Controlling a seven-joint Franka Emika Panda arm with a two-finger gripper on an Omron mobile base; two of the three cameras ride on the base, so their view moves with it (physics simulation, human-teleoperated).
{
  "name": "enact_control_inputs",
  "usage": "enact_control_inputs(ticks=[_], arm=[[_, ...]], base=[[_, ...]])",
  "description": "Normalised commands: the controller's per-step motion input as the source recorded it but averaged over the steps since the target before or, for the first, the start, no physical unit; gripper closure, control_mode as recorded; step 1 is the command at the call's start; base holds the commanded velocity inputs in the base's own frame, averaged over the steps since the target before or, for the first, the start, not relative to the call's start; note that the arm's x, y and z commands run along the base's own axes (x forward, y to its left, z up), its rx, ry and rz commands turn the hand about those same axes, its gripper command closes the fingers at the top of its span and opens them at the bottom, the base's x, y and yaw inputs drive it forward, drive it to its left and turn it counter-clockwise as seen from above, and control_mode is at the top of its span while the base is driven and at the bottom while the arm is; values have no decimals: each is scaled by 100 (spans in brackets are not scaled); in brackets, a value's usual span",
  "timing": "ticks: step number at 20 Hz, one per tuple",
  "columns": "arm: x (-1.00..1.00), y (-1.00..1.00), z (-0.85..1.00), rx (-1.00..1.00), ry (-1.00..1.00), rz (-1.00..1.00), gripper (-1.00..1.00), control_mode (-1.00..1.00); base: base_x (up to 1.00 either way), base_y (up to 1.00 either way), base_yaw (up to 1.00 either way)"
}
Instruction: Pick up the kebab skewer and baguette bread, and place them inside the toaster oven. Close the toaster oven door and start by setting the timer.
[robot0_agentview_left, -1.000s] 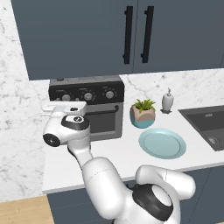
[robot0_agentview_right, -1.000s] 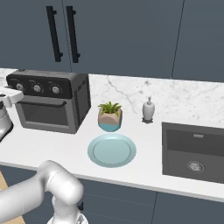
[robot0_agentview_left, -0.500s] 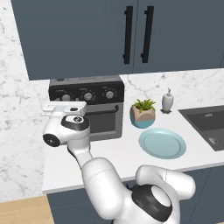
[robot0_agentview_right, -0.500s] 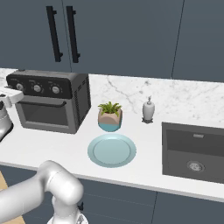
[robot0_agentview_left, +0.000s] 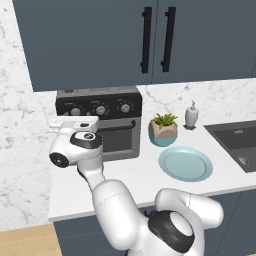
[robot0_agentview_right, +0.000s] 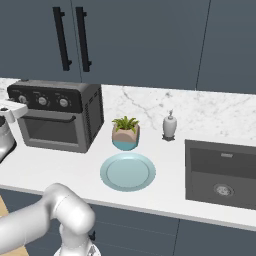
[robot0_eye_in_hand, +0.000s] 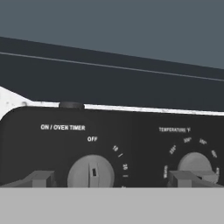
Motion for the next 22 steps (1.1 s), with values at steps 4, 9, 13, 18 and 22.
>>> enact_control_inputs(ticks=[4, 9, 13, 18, 22], arm=[[3, 0, 0, 0, 0, 0, -100, -100], [13, 0, 0, 0, 0, 0, -100, -100], [11, 0, 0, 0, 0, 0, -100, -100], [0, 0, 0, 0, 0, 0, -100, -100], [0, 0, 0, 0, 0, 0, -100, -100]], base=[[0, 0, 0], [0, 0, 0], [0, 0, 0], [0, 0, 0], [0, 0, 0]])
